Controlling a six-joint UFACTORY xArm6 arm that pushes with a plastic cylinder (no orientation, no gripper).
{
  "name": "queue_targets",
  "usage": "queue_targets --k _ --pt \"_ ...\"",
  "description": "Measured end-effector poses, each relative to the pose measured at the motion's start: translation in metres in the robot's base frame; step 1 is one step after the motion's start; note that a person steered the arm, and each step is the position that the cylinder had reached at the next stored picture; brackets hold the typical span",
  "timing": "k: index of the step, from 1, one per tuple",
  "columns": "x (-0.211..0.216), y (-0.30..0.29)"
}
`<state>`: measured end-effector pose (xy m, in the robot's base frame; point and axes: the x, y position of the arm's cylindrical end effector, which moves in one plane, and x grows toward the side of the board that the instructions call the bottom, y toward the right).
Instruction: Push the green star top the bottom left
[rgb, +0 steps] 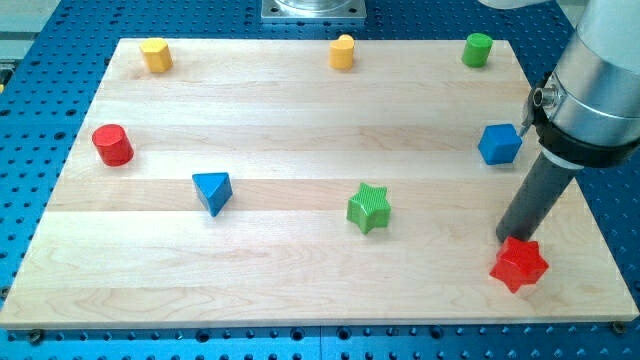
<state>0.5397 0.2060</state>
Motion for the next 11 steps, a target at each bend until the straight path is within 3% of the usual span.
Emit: queue_targets --k 2,4,7,9,10,11 --pt "-0.038 -0.018" --pt "-0.038 -0.117" --pt "-0.039 -0.134" --pt "-0.014 -0.236" --pt "0.019 -0.276" --pt "0.020 -0.258"
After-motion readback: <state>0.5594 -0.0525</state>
